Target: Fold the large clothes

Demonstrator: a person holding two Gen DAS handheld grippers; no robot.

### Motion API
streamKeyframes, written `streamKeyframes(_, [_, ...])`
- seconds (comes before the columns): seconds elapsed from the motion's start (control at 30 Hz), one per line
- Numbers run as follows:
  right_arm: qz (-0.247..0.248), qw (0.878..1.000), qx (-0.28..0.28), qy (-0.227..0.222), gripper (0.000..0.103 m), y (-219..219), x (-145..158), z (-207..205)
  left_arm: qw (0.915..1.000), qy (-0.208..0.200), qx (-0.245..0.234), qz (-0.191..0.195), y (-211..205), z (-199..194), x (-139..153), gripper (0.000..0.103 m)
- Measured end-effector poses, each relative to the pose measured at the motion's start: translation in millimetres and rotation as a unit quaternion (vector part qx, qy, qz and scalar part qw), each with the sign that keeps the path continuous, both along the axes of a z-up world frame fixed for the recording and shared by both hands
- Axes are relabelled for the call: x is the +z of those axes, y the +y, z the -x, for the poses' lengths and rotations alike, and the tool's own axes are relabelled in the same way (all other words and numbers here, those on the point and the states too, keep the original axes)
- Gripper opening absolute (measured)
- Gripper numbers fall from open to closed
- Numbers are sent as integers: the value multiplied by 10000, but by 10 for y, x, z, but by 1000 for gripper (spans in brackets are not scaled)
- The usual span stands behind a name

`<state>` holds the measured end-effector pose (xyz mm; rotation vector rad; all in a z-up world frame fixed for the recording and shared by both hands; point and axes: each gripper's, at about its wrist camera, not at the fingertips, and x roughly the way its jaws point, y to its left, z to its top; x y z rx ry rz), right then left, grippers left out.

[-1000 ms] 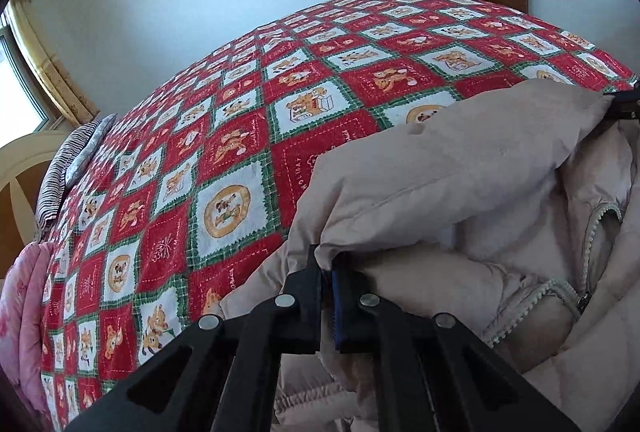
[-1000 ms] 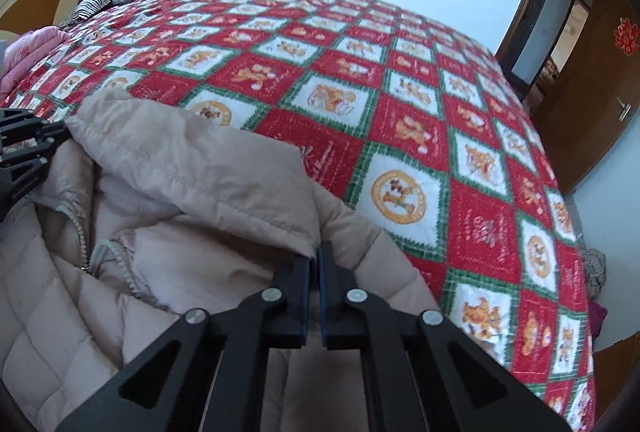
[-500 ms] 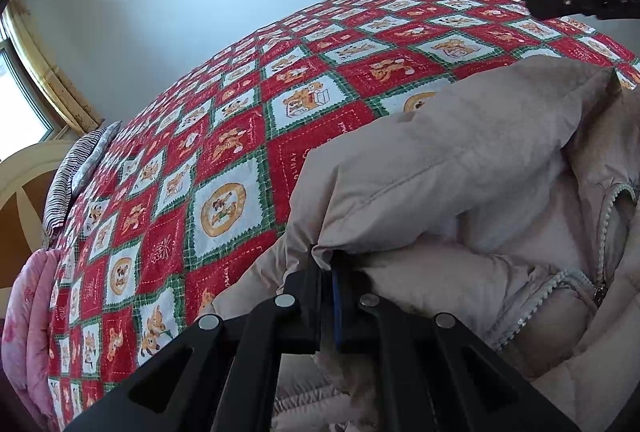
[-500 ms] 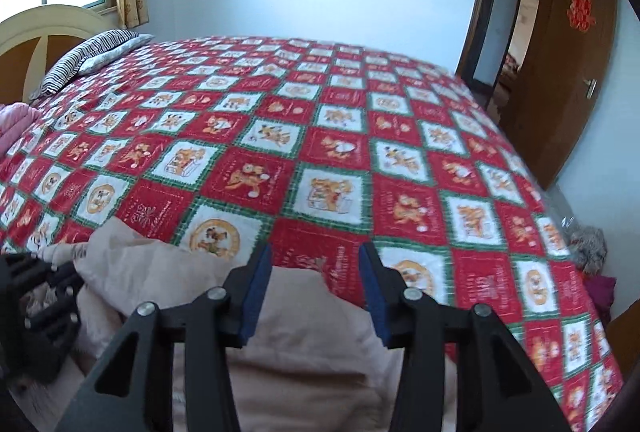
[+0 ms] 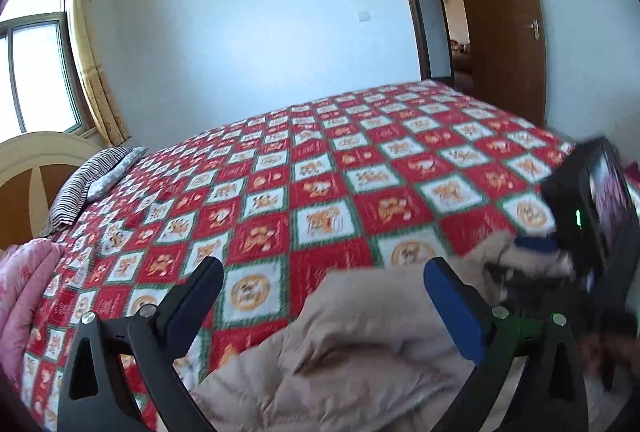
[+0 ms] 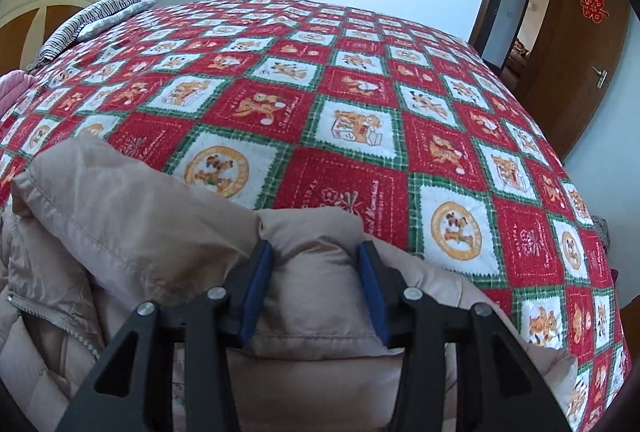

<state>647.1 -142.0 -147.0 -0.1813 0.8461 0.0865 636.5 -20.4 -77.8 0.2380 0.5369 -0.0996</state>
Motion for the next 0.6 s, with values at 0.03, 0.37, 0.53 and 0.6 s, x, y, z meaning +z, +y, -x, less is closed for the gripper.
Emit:
streamKeyframes(0.03, [28,10000,1,-16,47,11,-18,20,9999,86,54,-13,-41,-85,-17,101])
streamKeyframes(0.37, [87,9998,24,-169,48,34,-96,71,9903,1110,822,-135,29,-583,-717,101])
streamKeyframes(0.53, [6,9998,23,-190,48,19,-109,84,9870,1357,862,-21,71,-619,-891,101])
streamKeyframes(0.6, [-46,9998,16,-186,48,9,-117,81,9862,1410,871,-18,62,-627,-951,101])
